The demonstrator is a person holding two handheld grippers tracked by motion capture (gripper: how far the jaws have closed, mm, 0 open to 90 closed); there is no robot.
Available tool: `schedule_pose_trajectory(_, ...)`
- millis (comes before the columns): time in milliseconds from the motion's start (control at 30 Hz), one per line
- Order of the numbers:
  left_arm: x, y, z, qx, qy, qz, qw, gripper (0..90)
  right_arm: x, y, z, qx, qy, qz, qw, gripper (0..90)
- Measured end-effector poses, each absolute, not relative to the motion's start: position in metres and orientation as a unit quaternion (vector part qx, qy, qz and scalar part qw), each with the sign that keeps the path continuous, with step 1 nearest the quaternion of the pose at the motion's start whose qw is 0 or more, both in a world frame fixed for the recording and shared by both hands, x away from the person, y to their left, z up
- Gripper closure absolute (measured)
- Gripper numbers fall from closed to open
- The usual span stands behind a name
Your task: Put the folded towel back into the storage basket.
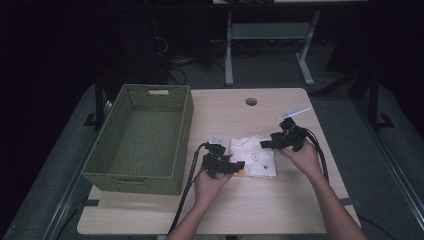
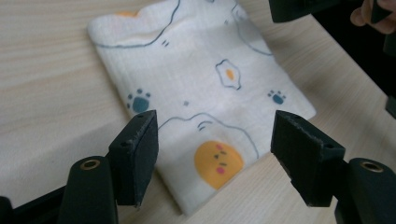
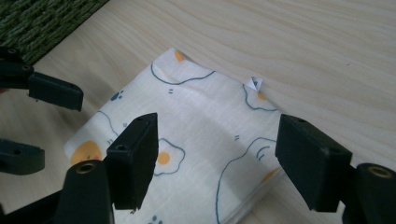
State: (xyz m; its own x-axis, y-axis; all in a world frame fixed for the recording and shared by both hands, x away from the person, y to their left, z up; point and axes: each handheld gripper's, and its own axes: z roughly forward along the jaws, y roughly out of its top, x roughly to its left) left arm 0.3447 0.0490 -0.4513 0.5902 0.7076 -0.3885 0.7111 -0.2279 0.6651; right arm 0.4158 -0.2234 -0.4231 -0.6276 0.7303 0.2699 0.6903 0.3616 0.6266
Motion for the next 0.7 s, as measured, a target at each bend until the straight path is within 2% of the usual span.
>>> schedule_pose_trajectory(700,0.348,0.050,-0.461,0.792,0.466,-0.007,0.395,44.5,0.433,-0.214,-0.448,0.450,0.834,0.316,0.052,37.2)
